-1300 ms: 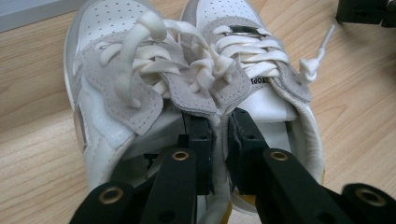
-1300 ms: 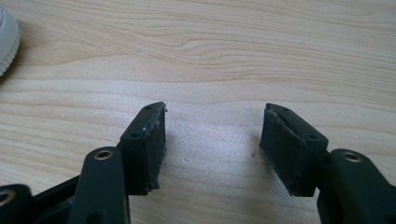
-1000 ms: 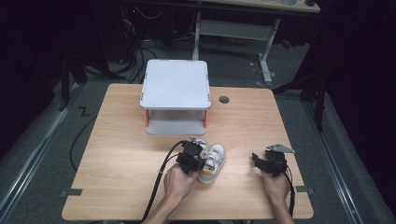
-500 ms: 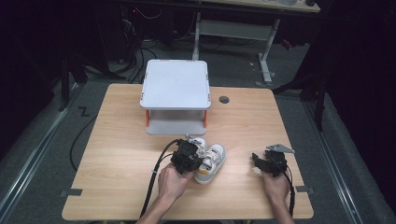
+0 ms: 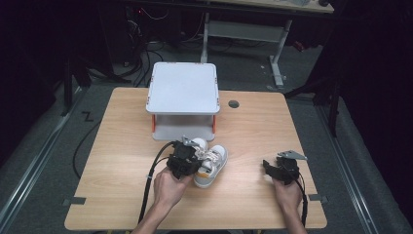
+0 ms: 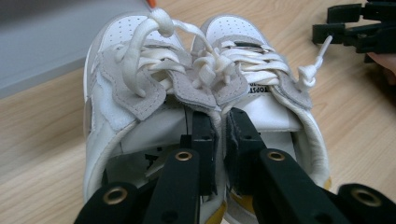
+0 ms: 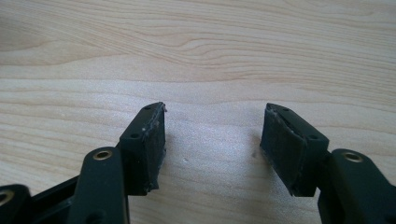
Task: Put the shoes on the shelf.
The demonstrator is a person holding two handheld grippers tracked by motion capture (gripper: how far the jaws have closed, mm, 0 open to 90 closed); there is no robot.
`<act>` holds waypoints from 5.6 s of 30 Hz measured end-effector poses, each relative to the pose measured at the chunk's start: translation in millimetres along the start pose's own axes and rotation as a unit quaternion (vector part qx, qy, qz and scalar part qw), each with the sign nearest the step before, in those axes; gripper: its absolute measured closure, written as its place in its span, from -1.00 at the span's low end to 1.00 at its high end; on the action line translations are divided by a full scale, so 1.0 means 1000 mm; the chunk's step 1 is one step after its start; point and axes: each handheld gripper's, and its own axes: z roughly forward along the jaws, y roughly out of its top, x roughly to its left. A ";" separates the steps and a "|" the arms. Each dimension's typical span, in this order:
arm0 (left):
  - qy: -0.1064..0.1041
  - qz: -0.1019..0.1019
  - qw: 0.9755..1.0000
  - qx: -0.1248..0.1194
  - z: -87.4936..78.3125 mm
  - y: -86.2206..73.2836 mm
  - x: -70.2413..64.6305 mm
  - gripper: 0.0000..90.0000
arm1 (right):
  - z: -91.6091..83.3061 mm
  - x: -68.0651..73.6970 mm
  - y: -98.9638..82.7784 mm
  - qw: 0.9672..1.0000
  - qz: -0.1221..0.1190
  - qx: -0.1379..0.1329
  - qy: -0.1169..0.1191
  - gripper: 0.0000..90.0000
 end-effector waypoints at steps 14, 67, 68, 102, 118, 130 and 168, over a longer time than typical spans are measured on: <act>0.053 -0.014 0.998 -0.031 -0.002 0.017 0.034 0.84 | 0.000 0.000 0.000 1.000 0.000 0.000 0.000 -0.11; 0.154 -0.083 0.975 -0.135 0.079 0.039 0.086 0.82 | -0.018 0.041 0.078 0.988 -0.042 -0.055 0.141 0.32; 0.155 -0.083 0.975 -0.134 0.080 0.038 0.086 0.82 | -0.019 0.045 0.085 0.986 -0.050 -0.063 0.146 0.32; 0.170 -0.070 0.976 -0.121 0.084 0.036 0.088 0.05 | 0.006 0.143 0.219 0.974 -0.122 -0.083 0.171 0.77; 0.137 -0.091 0.979 -0.122 0.082 0.037 0.087 -0.39 | 0.011 0.145 0.220 0.974 -0.130 -0.087 0.167 0.82; 0.112 -0.103 0.983 -0.104 0.073 0.037 0.089 -0.46 | 0.011 0.146 0.220 0.973 -0.135 -0.088 0.164 0.82; 0.125 -0.090 0.984 -0.085 0.025 0.002 0.060 -0.99 | 0.010 0.149 0.219 0.974 -0.143 -0.093 0.153 0.82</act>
